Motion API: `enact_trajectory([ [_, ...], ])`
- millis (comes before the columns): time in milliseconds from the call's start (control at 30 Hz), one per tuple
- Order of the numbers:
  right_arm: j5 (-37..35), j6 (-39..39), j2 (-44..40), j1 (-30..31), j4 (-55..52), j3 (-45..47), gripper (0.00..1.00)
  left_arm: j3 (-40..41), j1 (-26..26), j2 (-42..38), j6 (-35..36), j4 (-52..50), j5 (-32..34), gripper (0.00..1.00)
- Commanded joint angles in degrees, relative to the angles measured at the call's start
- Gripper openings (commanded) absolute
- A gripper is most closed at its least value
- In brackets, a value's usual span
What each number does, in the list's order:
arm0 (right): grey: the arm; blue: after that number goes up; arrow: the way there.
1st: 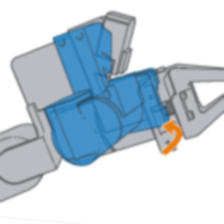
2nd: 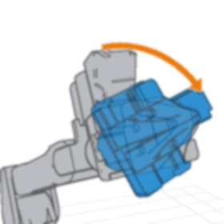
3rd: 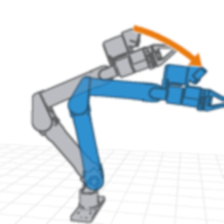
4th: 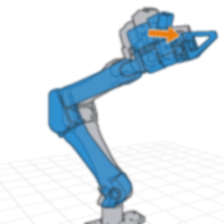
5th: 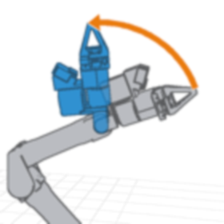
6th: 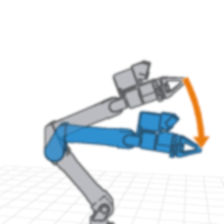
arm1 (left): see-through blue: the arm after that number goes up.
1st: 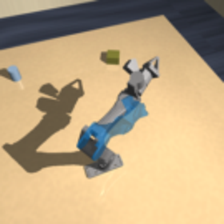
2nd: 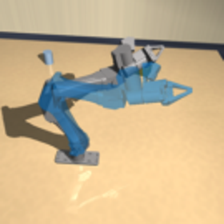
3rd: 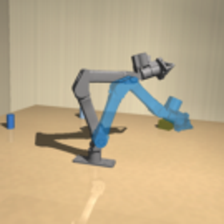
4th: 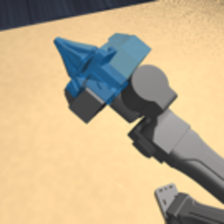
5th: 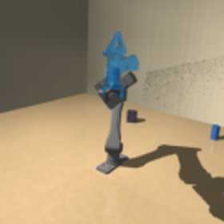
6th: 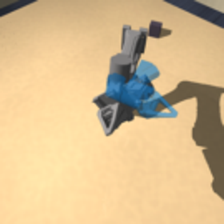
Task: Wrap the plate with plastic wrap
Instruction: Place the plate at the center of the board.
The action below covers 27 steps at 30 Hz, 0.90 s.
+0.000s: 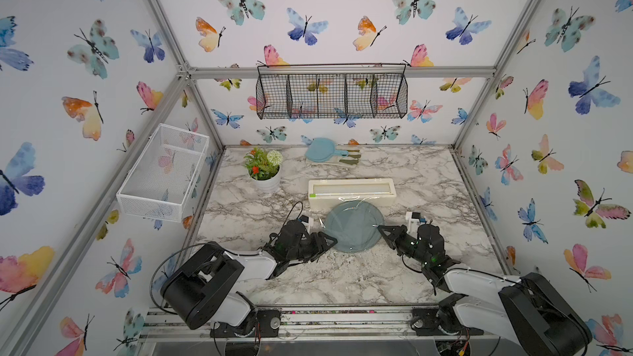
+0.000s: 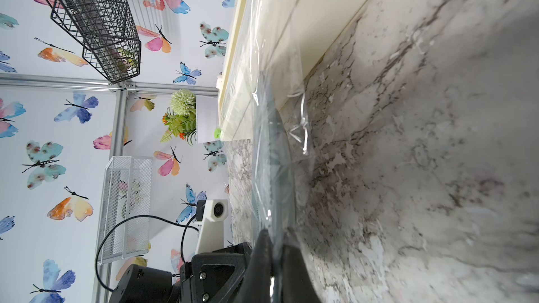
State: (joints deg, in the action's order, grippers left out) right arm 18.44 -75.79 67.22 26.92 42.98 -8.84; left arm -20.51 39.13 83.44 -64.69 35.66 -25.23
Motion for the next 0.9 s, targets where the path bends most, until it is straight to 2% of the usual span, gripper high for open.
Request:
enact_trajectory([
  [0, 2.5, -0.6, -1.8, -0.3, 10.5, -2.7, 0.02, -1.8, 0.3, 1.9, -0.1, 2.7, -0.4, 0.54],
  [100, 2.2, -0.5, -2.4, -0.4, 10.5, -2.4, 0.02, -2.2, 0.3, 2.9, -0.4, 3.2, -0.5, 0.54],
  [300, 3.0, -1.0, -1.5, -0.4, 11.5, -2.3, 0.02, -2.0, 0.3, 4.8, -2.5, 6.7, -1.0, 0.44],
  [500, 3.6, -3.1, 0.4, -0.4, 15.3, -1.2, 0.02, -3.3, 0.8, 5.5, -2.9, 7.1, -0.7, 0.17],
  [667, 2.9, -3.1, -0.4, -0.4, 14.2, -0.9, 0.02, -3.0, 1.0, 5.1, -3.2, 7.1, -0.4, 0.04],
  [767, 2.8, -2.9, -0.4, -0.4, 13.8, -0.8, 0.02, -2.7, 1.1, 4.5, -3.2, 7.0, -0.2, 0.05],
  [867, 2.8, -2.9, -0.3, -0.4, 13.5, -0.6, 0.02, -1.8, 1.2, 3.9, -2.9, 7.0, -0.3, 0.25],
])
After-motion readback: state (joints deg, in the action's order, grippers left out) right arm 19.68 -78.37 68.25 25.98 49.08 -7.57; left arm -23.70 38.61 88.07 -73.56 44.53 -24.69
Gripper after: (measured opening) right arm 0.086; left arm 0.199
